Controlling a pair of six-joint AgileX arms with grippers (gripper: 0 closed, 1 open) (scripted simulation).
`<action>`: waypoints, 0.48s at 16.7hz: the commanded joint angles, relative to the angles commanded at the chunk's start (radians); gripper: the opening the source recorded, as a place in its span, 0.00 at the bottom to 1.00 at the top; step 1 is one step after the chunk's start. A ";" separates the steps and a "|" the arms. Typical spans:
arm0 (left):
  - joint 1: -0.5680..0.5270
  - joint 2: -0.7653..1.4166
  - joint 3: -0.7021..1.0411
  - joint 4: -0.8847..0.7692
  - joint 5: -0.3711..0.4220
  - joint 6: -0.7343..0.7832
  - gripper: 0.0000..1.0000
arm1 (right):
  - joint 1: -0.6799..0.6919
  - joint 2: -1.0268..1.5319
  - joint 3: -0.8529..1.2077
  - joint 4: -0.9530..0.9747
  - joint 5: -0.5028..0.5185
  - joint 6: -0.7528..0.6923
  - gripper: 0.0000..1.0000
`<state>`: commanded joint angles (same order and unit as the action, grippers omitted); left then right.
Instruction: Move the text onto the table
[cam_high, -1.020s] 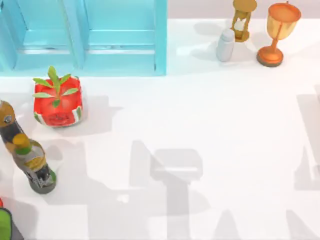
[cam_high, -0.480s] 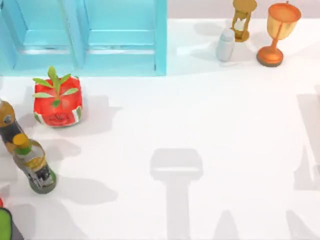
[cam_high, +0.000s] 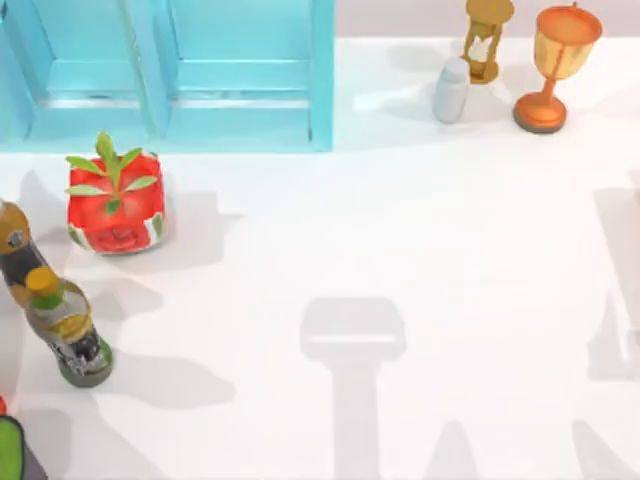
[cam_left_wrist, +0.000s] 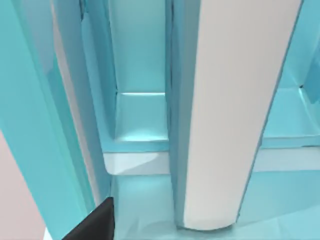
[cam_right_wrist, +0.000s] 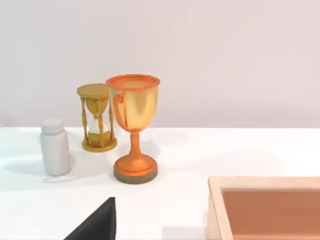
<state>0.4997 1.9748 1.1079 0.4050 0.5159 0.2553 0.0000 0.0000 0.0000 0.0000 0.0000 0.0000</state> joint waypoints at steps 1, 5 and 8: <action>-0.002 0.002 0.002 0.000 -0.002 -0.001 1.00 | 0.000 0.000 0.000 0.000 0.000 0.000 1.00; -0.058 0.073 0.100 -0.016 -0.054 -0.031 1.00 | 0.000 0.000 0.000 0.000 0.000 0.000 1.00; -0.097 0.157 0.200 -0.022 -0.088 -0.049 1.00 | 0.000 0.000 0.000 0.000 0.000 0.000 1.00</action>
<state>0.4023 2.1313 1.3077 0.3834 0.4280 0.2062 0.0000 0.0000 0.0000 0.0000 0.0000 0.0000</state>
